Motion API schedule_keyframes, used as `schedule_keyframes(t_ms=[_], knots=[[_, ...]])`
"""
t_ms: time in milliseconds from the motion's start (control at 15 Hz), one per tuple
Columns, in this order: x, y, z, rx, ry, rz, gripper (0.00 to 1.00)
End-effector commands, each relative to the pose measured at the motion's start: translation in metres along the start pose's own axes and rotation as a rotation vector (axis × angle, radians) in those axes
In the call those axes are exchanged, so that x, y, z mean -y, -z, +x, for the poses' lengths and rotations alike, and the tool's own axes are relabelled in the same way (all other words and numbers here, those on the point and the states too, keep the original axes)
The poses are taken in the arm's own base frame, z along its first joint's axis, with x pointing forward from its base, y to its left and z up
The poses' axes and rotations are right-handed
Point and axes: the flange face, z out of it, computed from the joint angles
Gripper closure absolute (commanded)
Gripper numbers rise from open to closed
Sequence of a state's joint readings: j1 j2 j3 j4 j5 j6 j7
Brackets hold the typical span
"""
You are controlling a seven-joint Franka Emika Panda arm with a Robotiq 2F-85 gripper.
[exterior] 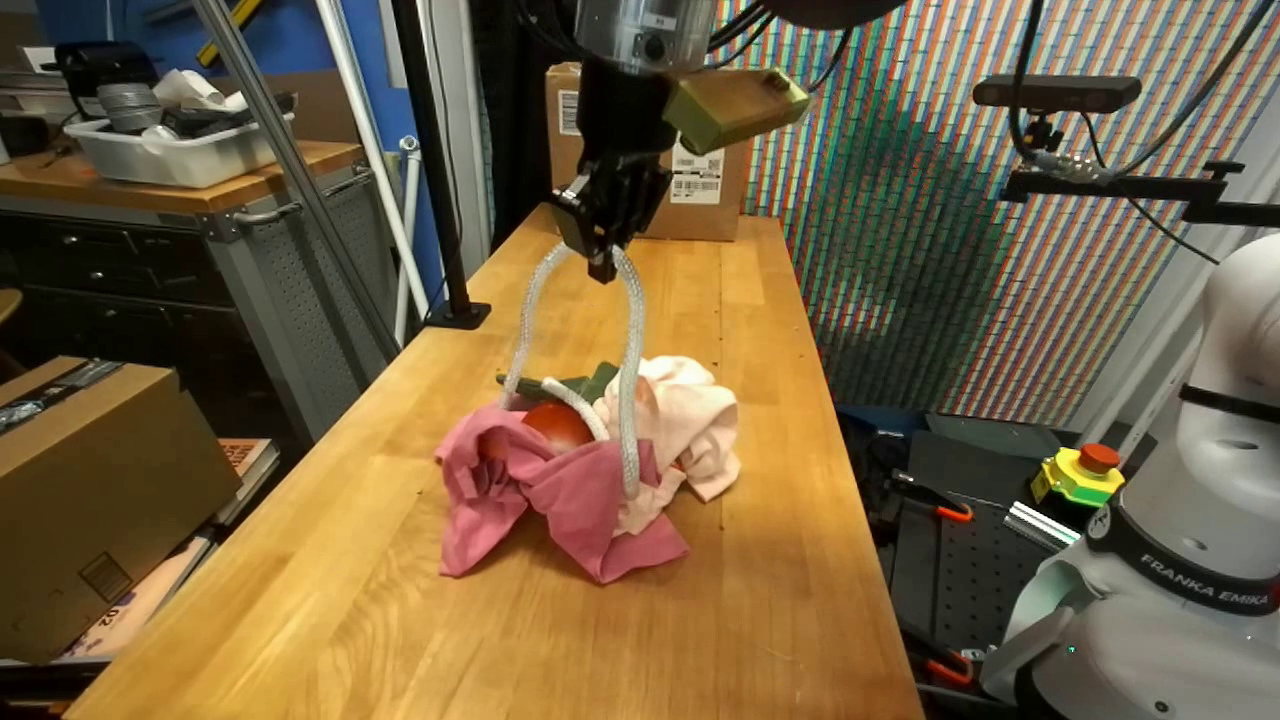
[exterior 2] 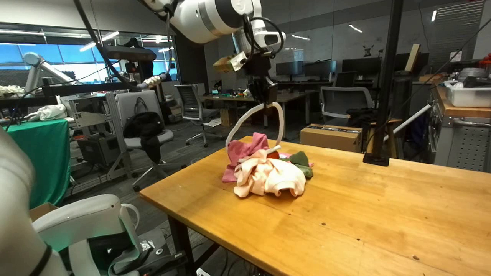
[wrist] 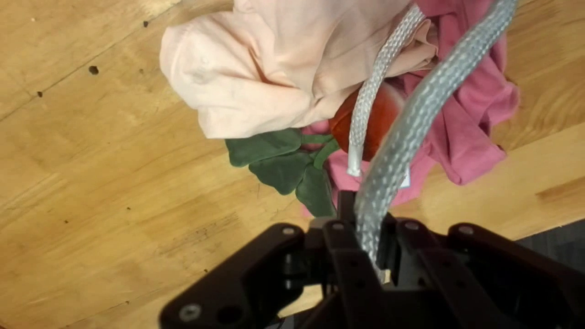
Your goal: Separate the objects on the table.
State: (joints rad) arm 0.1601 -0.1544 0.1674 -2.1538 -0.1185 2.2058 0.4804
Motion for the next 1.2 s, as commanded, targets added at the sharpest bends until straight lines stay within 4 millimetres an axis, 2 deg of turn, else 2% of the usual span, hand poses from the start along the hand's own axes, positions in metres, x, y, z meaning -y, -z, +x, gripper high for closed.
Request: schedule_keyframes(t_ms=[0,400,667,867,1133], knots=[[-0.011,0.047,0.002,-0.036,-0.03,-0.01,0.94],[-0.026,0.112,0.013,-0.075,-0.047,-0.023,0.94],[-0.037,0.156,0.027,-0.189,-0.082,-0.023,0.94],[-0.058,0.179,0.041,-0.268,-0.12,-0.055,0.94],[-0.105,0.191,0.06,-0.311,-0.195,-0.105,0.94]])
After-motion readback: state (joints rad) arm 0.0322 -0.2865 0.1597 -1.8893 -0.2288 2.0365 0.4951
